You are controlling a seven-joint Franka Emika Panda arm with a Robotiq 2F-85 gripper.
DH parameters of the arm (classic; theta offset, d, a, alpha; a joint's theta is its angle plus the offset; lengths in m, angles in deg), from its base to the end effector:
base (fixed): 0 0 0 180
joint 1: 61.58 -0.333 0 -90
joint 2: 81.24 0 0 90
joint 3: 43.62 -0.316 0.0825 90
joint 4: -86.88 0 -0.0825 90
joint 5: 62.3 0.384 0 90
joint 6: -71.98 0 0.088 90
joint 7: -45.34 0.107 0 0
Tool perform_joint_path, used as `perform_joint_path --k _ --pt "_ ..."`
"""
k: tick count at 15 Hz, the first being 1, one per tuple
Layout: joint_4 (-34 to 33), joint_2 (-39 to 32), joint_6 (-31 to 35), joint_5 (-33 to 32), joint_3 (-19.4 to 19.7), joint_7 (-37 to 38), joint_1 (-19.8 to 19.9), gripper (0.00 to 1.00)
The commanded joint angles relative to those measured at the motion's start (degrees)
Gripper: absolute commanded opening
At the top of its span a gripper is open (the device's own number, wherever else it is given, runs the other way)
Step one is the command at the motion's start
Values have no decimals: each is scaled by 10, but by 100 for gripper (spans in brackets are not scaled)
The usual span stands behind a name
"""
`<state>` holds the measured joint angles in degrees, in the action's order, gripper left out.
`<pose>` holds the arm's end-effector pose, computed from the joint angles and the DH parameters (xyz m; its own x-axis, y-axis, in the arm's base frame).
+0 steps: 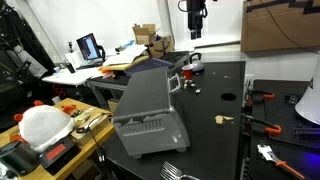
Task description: Pick the sweets from the table and put them in the red cup
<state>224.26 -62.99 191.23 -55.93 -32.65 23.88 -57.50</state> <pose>0.4296 -0.1117 0.4353 0.9968 0.0631 0.0484 0.0696 -0.9865 -0.1482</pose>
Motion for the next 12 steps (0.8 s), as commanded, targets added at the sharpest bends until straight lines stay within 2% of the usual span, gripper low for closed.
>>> perform_joint_path --k 1,3,4,12 --pt "10 7 2 -21 -10 32 7 100" --pt "12 10 -7 -37 -11 50 12 100" --pt "3 -1 -2 -21 -3 28 4 100" --pt "5 -1 -2 -30 -3 38 6 100"
